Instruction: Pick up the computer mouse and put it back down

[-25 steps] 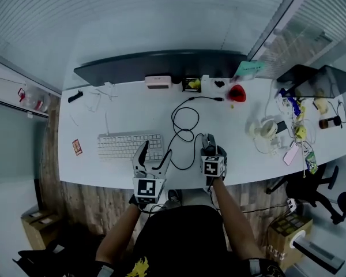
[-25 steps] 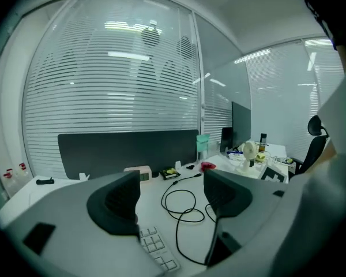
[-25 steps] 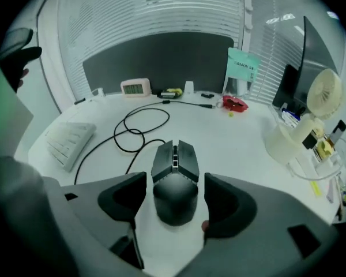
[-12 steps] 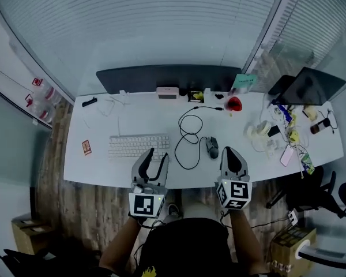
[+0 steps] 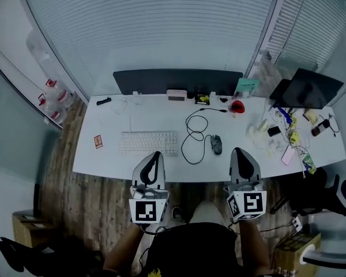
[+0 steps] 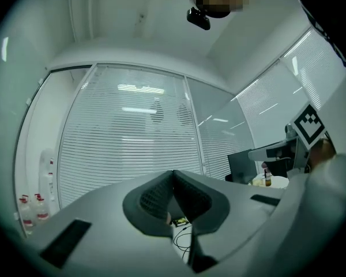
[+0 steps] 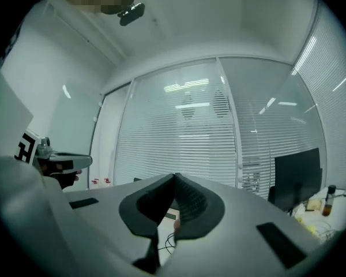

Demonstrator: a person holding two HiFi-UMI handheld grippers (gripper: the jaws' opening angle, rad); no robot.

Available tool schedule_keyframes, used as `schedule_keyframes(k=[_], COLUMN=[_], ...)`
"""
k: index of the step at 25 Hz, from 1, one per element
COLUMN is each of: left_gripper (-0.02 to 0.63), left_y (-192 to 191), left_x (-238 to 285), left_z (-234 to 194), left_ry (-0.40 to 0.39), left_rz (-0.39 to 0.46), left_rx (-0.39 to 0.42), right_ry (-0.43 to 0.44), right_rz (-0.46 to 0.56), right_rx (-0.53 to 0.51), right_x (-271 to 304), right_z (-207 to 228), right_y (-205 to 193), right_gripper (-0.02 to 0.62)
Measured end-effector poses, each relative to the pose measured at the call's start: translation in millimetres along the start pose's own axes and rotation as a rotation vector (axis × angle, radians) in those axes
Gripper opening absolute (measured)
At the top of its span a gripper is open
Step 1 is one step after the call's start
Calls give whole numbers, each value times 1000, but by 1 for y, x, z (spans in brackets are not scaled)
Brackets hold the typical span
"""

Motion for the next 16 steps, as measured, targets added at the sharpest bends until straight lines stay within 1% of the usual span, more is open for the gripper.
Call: schedule_keyframes(k=[2,4,5,7,9,10,12,16], left_gripper=[12,12,12,12,12,12,12,12], left_y=[8,19,23,26,29,30,28,19], left_x=[-12,-15,-16,-15,-13,-13,-14,-17], left_z=[16,30,37,51,71,83,110,167], left_ry=[19,2,-1,27,50,53,58,89], left_rz=[-27,-24,-29,-55,-62,-74,-98,-130], left_rx=[33,89,101,84,59,64,81,76], right_ry=[64,87,91,111,150,169,197,240], right_rz=[23,47,59,76,85,85,78,49], right_rx=[-11,0,6,9,-4,-10,-15,-12], right_x=[-2,-5,-8,-17,-31,-39,-55,-78], right_z=[15,35,45,60,72,80,99,144], right_y=[10,22,28,38,44,43,38,25], right_gripper=[12,12,12,14,12,13,12,12])
Point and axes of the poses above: the fingertips, and each gripper's own axes: x forward along the fingers, z to its right, y out of its top, the point moved 10 cm from there along -x, backward along the fingers, and after that the axes turned 15 degrees about -y, right-handed, at the moved point
